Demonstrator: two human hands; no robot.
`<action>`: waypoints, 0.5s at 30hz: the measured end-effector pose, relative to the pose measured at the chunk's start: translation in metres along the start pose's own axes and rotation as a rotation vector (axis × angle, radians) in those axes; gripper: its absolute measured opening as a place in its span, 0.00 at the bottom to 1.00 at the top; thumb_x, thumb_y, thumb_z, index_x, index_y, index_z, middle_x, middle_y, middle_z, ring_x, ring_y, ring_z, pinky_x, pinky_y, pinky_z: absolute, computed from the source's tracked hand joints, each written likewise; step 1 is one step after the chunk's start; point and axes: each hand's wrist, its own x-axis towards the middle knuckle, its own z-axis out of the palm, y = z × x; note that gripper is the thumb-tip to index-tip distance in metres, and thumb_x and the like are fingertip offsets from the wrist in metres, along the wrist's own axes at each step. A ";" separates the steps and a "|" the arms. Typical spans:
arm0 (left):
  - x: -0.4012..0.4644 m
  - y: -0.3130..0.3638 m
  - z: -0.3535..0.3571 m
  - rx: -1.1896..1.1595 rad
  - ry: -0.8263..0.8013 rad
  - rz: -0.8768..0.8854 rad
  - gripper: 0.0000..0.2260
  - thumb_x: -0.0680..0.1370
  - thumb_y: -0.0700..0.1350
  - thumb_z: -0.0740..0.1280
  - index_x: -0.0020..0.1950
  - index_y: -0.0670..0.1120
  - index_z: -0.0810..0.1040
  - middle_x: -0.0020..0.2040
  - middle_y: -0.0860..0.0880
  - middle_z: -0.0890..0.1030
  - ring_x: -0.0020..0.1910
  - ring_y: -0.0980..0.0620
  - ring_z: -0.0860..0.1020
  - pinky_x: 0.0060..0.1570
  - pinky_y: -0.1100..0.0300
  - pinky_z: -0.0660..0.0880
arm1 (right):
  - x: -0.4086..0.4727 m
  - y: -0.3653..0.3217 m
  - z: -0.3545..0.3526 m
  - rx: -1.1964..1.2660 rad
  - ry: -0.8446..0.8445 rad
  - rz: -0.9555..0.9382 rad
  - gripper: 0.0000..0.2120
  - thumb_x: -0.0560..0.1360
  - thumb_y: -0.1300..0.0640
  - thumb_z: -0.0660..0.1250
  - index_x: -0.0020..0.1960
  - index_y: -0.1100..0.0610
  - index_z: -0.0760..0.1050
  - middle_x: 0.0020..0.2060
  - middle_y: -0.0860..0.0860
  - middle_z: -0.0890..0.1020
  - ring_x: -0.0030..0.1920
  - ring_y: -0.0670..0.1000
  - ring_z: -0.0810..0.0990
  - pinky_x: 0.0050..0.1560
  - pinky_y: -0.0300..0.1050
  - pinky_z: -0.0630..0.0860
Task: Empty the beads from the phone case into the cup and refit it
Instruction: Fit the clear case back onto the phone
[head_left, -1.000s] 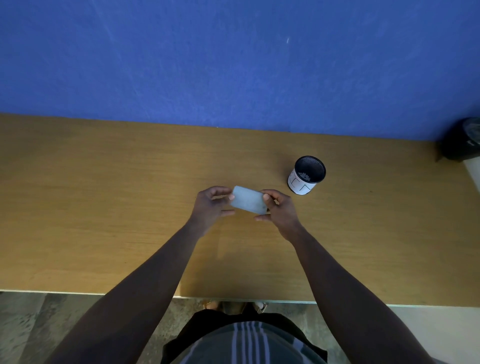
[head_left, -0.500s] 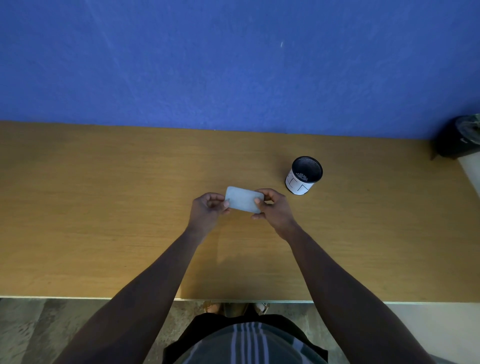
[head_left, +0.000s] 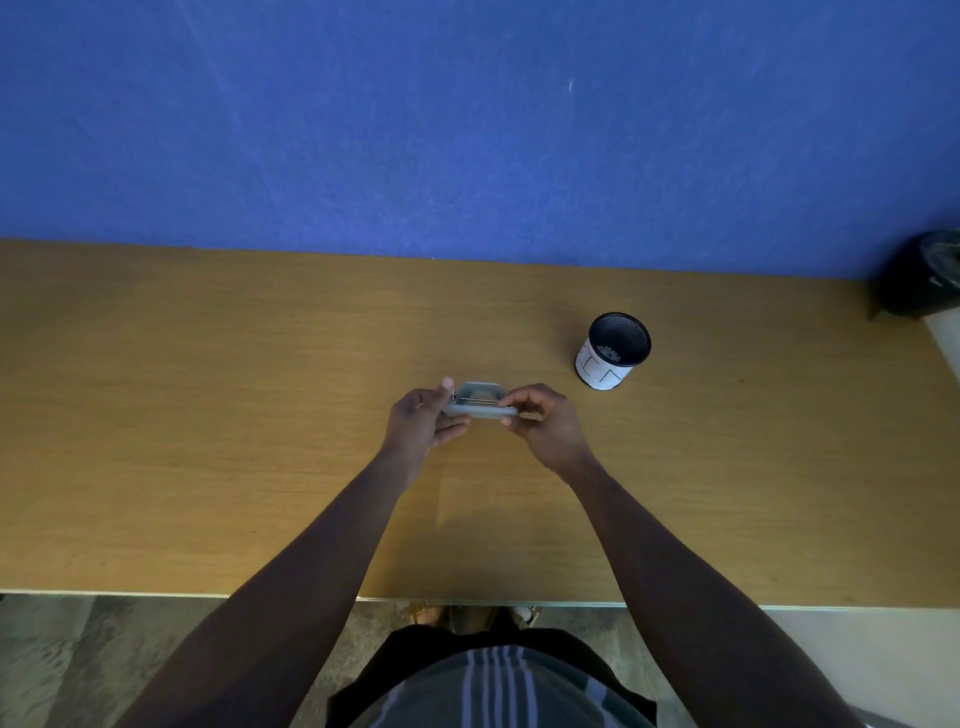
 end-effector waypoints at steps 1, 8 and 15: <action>0.001 0.001 0.000 -0.021 0.013 -0.016 0.12 0.76 0.46 0.71 0.50 0.39 0.74 0.49 0.39 0.82 0.45 0.43 0.84 0.47 0.52 0.82 | -0.001 0.000 0.001 -0.015 -0.001 -0.026 0.11 0.69 0.71 0.73 0.49 0.61 0.82 0.47 0.54 0.80 0.43 0.36 0.77 0.46 0.29 0.75; 0.006 0.002 0.001 -0.076 0.108 -0.038 0.09 0.75 0.31 0.68 0.51 0.40 0.72 0.52 0.41 0.76 0.50 0.44 0.79 0.37 0.59 0.82 | -0.007 0.001 0.007 0.001 -0.031 -0.141 0.14 0.66 0.75 0.72 0.49 0.63 0.82 0.52 0.57 0.80 0.56 0.49 0.80 0.58 0.38 0.78; 0.009 -0.003 -0.005 0.010 0.061 0.044 0.18 0.74 0.32 0.69 0.62 0.44 0.73 0.51 0.46 0.78 0.49 0.50 0.78 0.41 0.60 0.76 | -0.010 0.001 0.014 0.173 0.143 0.067 0.05 0.73 0.63 0.72 0.48 0.61 0.78 0.48 0.52 0.83 0.53 0.48 0.81 0.56 0.47 0.79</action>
